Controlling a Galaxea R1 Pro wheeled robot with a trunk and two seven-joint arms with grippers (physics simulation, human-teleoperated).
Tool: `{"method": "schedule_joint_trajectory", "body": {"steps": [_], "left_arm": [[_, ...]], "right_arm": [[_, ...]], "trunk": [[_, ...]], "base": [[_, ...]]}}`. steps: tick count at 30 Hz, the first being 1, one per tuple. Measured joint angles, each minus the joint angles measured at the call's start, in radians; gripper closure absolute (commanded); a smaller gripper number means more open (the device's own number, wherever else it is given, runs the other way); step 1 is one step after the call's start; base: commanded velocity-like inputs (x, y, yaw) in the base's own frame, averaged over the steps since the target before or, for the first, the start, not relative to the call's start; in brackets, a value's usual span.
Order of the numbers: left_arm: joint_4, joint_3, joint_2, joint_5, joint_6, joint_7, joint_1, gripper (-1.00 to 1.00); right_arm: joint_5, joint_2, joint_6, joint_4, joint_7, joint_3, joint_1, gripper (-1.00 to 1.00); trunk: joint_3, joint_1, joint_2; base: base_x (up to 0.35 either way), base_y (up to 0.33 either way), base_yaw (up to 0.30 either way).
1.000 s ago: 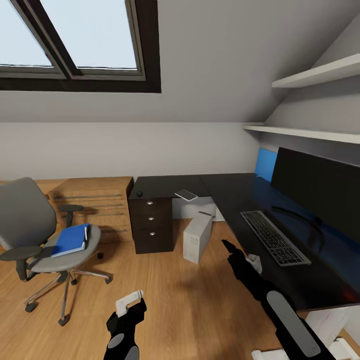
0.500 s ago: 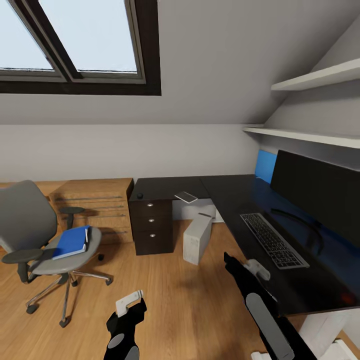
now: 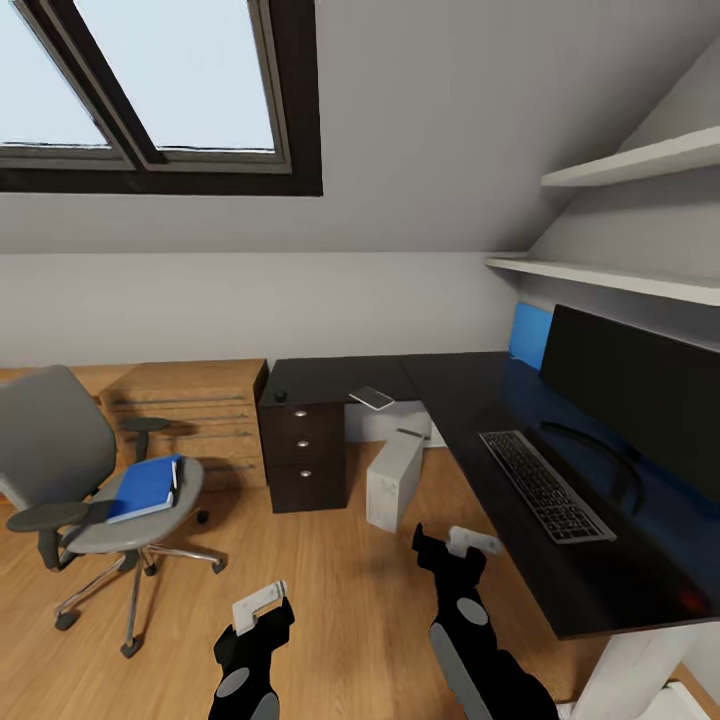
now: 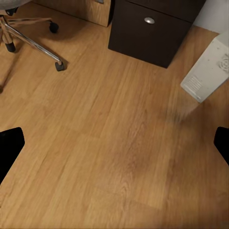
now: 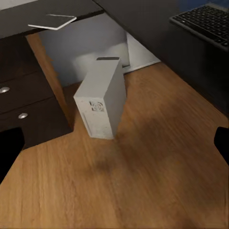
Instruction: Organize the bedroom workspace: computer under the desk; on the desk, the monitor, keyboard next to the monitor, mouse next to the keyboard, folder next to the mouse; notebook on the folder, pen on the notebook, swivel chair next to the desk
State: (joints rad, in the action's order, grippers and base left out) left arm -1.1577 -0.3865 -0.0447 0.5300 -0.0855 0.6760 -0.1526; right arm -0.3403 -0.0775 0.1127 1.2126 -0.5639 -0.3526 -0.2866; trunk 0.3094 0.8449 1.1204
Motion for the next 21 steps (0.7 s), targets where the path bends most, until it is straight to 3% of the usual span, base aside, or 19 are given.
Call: {"method": "schedule_joint_trajectory", "body": {"steps": [3,9,11,13,21], "left_arm": [[0.001,0.0,0.001,0.001,0.0,-0.001,0.0,-1.0],[0.001,0.0,0.001,0.001,0.0,-0.002,0.0,-1.0],[0.001,0.0,0.001,0.001,0.0,-0.003,0.0,-1.0],[0.001,0.0,0.001,0.001,0.0,-0.003,0.0,-1.0],[0.001,0.002,0.001,0.001,0.0,-0.003,0.0,-1.0]], "right_arm": [[0.043,-0.011,-0.036,-0.044,0.001,-0.002,-0.006,-1.0],[0.043,-0.018,-0.219,-0.127,-0.003,0.0,-0.013,-1.0],[0.044,-0.02,-0.235,-0.136,-0.003,-0.002,-0.014,-1.0],[0.05,-0.03,-0.187,-0.138,-0.002,-0.005,-0.015,-1.0],[0.077,-0.04,0.171,-0.076,-0.006,-0.001,-0.057,-1.0]], "trunk": [[-0.009,-0.012,-0.021],[-0.028,-0.035,-0.063],[-0.031,-0.039,-0.07],[-0.031,-0.039,-0.07],[-0.032,-0.039,-0.07]], "base": [[0.0,0.0,0.0],[0.004,0.0,0.0],[0.166,0.0,0.0],[0.274,0.0,0.0],[0.317,0.0,0.0]]}}
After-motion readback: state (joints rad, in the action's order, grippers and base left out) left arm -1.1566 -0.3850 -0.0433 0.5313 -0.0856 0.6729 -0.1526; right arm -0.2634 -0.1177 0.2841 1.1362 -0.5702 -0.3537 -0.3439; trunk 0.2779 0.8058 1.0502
